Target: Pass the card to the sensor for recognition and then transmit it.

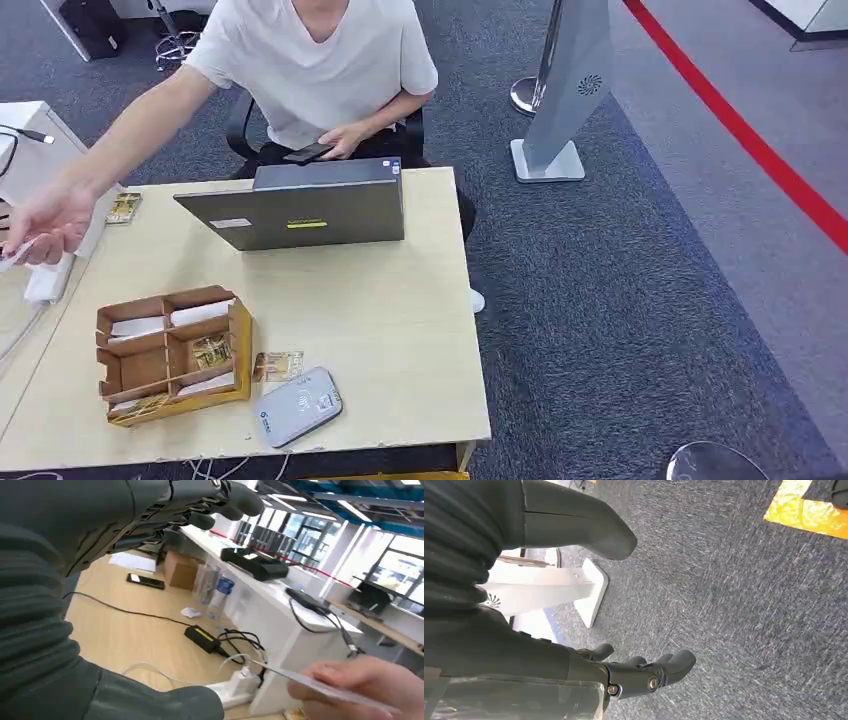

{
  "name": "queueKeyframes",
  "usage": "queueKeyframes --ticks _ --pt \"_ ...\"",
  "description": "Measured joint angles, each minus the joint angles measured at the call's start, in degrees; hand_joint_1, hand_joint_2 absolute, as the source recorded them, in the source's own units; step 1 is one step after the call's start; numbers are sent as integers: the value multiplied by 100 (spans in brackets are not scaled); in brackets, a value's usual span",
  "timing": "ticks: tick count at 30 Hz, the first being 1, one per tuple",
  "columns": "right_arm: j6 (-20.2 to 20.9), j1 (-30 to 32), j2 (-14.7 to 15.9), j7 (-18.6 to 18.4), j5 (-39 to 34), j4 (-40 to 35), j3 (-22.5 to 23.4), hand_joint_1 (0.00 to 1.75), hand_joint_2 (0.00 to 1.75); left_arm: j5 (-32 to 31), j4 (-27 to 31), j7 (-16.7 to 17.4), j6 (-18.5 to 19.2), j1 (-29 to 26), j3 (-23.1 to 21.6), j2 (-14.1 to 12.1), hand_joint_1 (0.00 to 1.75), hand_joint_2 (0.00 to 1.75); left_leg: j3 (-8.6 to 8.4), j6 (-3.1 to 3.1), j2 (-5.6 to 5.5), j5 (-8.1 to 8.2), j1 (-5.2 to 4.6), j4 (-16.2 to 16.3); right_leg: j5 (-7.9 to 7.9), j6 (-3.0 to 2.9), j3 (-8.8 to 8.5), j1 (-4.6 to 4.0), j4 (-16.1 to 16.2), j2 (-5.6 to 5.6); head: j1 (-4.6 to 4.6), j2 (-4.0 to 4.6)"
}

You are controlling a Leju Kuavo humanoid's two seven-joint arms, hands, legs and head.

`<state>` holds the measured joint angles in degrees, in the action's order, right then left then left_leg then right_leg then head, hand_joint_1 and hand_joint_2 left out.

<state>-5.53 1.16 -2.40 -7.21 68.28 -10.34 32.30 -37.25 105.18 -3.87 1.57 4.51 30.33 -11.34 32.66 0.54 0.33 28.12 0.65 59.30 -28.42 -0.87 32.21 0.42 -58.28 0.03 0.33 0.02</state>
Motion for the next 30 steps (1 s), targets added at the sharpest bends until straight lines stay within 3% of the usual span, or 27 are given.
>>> queueKeyframes --ticks 7,25,30 --pt "44 12 0 -52 83 2 0 0 175 -833 -123 109 -7 305 -951 -7 0 175 0 1 7 -1 0 4 4 -1 6 1 0 -13 -4 0" --pt "144 20 31 -247 302 2 0 0 175 -3263 -968 374 -120 1523 -4085 98 0 175 10 -5 11 -8 -1 10 15 7 2 3 -1 -17 -4 0" --pt "146 27 33 -280 319 2 0 0 175 -3663 -1084 444 -140 1691 -4601 129 0 175 10 -5 12 -8 -1 12 15 7 12 4 0 -21 -4 0"
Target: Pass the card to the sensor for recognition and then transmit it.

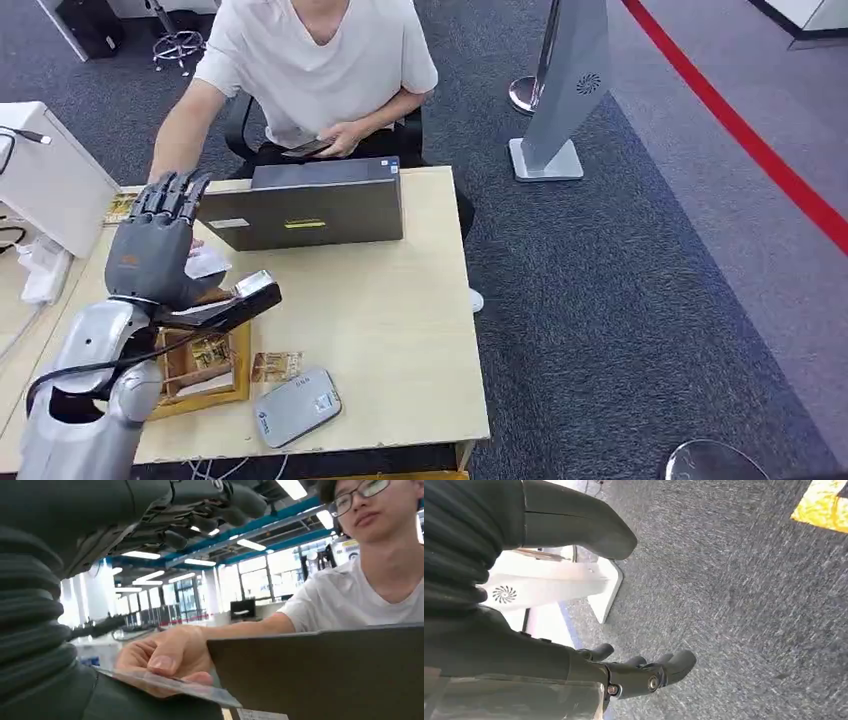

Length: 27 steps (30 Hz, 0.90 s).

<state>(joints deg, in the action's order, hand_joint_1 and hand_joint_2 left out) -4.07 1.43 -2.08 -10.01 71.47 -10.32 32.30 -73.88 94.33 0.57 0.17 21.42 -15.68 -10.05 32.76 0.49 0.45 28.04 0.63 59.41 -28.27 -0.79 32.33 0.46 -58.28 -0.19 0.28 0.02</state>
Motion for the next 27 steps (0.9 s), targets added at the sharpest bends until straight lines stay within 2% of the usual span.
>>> queueKeyframes --ticks 5,9,27 --pt "13 -5 22 -26 111 -2 -2 0 175 -533 -184 94 -9 225 -614 11 0 175 1 -1 0 -1 -1 -1 1 1 -4 0 -1 3 0 0" --pt "15 1 28 -15 186 0 -2 0 175 -706 -271 151 -11 303 -825 9 0 175 0 -1 0 -1 -1 0 2 2 -3 0 -1 3 0 0" --pt "7 0 37 -76 194 0 -2 0 175 -682 -378 284 11 369 -987 -55 0 175 2 -1 -1 -1 0 0 2 3 -3 0 -1 4 0 0"
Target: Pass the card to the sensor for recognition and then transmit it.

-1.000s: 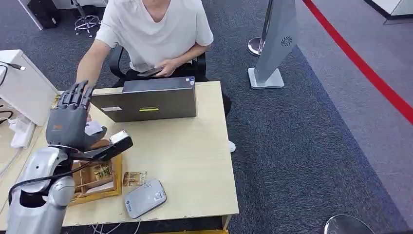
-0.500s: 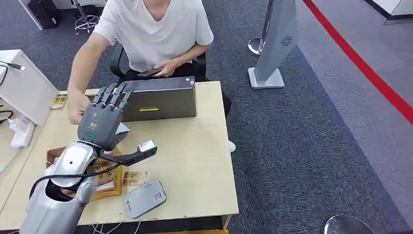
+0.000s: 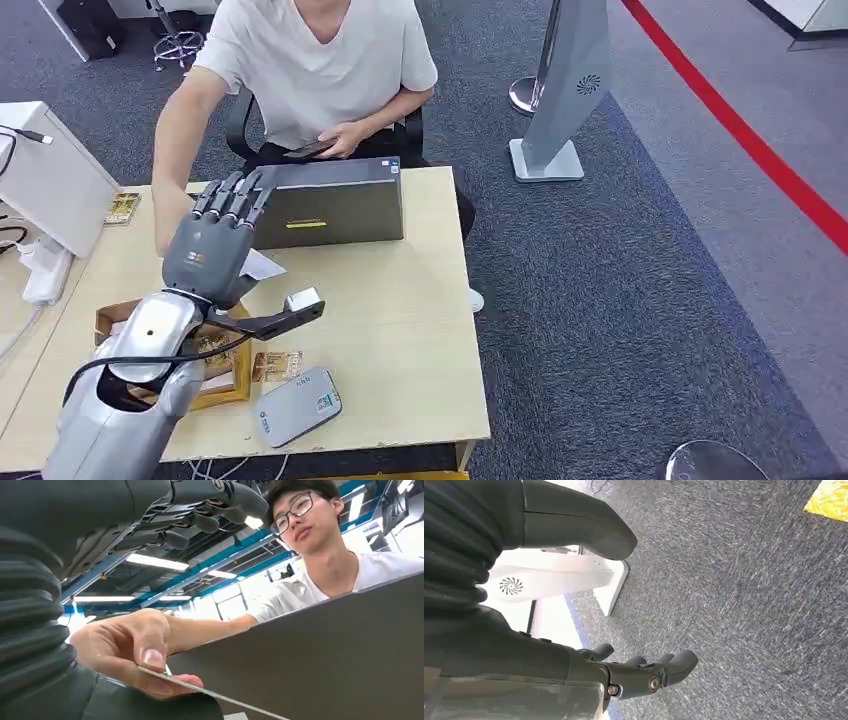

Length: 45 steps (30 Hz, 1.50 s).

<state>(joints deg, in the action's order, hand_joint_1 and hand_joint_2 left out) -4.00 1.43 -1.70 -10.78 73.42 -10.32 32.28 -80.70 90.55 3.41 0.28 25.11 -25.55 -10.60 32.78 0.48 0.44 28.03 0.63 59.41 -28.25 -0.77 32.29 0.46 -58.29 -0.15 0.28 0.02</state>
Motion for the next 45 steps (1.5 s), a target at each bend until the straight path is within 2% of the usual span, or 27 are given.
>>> queueKeyframes --ticks 8,9,40,45 --pt "0 0 0 -4 2 0 0 0 175 7 -48 4 0 12 0 -35 0 175 1 0 -1 0 0 0 0 0 0 0 0 1 0 0" --pt "0 0 0 -11 7 0 0 0 175 9 -50 4 0 13 0 -37 175 175 1 0 -1 0 0 0 0 0 0 0 0 1 0 0" --pt "-17 0 0 24 186 0 -4 0 175 197 -105 -37 -33 12 2 -85 175 175 2 -1 -1 0 0 0 1 1 0 0 0 1 0 -2" --pt "-18 0 0 26 186 0 -4 0 175 437 -105 -46 -46 -3 13 -52 175 175 2 -2 -1 -1 0 0 1 1 0 0 0 2 -2 0"
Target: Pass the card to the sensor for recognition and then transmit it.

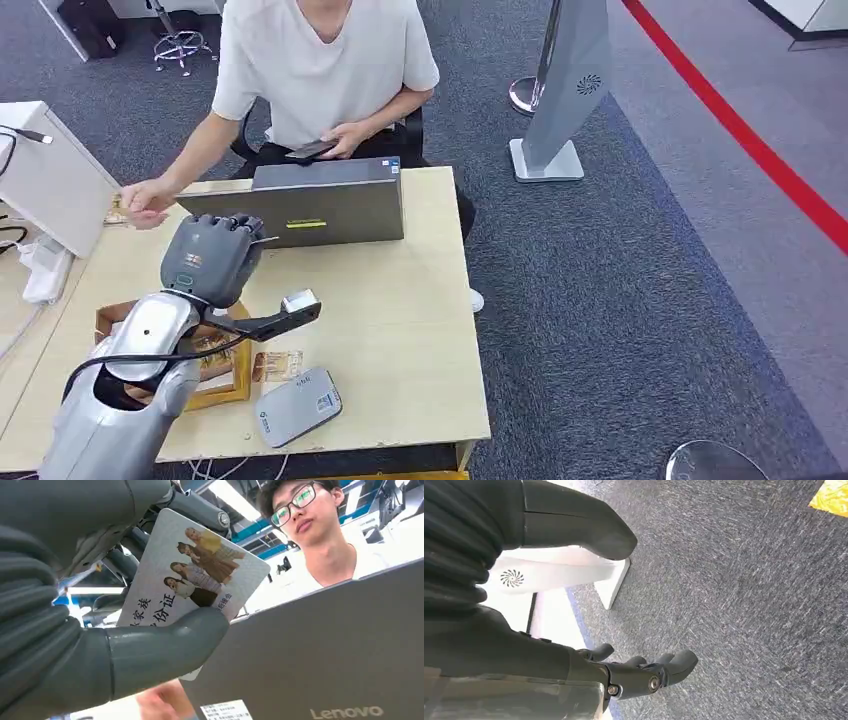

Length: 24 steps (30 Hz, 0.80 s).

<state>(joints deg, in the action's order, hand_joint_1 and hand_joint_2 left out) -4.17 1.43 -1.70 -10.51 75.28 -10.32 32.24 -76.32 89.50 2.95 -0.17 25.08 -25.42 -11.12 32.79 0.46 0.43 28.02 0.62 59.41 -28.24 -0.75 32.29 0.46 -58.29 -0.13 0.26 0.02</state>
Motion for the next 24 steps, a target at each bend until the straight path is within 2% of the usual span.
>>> queueKeyframes --ticks 12,24 --pt "0 -1 0 -4 2 0 0 0 175 70 2 -24 -33 -105 13 124 175 175 2 -1 -2 0 0 0 1 2 0 0 0 3 2 0" --pt "2 0 0 -7 0 7 0 0 175 -142 66 -201 -205 -574 11 111 175 175 2 -1 -2 0 0 0 1 3 0 1 1 3 2 0"
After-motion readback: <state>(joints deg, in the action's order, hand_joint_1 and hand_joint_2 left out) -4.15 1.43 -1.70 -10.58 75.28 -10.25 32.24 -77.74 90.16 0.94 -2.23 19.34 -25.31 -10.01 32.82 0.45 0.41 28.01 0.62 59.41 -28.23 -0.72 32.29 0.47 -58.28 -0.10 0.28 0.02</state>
